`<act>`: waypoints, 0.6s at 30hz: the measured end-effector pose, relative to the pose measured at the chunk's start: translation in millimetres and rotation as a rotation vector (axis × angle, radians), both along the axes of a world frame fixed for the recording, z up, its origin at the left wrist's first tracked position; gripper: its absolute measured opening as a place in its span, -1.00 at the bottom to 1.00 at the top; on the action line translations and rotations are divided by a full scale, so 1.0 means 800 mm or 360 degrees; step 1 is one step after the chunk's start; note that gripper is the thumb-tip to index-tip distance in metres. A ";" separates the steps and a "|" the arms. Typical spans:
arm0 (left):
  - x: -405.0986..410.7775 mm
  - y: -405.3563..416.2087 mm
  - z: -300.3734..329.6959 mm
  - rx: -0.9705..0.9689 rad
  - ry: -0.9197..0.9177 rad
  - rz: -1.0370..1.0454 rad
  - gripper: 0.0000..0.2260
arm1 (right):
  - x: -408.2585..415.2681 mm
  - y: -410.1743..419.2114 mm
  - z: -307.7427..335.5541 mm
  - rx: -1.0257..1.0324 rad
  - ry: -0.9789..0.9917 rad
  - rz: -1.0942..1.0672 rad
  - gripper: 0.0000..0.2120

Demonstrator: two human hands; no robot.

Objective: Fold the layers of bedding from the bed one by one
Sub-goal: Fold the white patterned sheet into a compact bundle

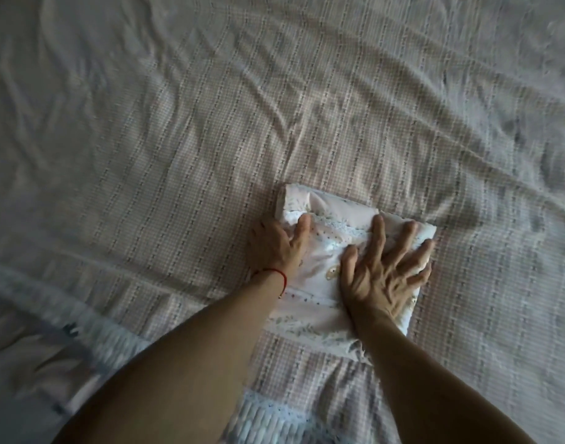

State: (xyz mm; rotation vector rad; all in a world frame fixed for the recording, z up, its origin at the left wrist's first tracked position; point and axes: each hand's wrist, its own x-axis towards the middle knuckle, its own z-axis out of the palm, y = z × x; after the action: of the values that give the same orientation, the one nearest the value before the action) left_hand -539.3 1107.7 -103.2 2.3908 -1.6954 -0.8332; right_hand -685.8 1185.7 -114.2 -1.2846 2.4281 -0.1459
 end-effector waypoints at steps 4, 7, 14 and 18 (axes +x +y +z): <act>0.035 -0.006 0.057 0.0667 0.0727 0.0116 -0.17 | -0.016 0.012 0.023 -0.0073 -0.0171 0.0143 -0.28; 0.034 0.008 0.100 0.0757 0.0713 0.0017 0.01 | -0.042 0.042 0.045 -0.0265 -0.0366 0.0074 -0.11; 0.037 0.104 0.244 0.0376 0.0532 0.0046 -0.25 | -0.077 0.135 0.135 0.0293 -0.1921 -0.0628 -0.41; 0.109 0.205 0.322 0.0319 0.0685 0.0445 -0.12 | -0.066 0.151 0.243 0.0550 -0.2312 -0.0181 -0.49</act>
State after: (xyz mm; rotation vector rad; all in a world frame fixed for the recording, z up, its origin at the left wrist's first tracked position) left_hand -452.3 1272.0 154.5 2.2671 -1.1362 -1.3936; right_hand -738.9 1306.6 80.6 -0.4874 1.1609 -0.4633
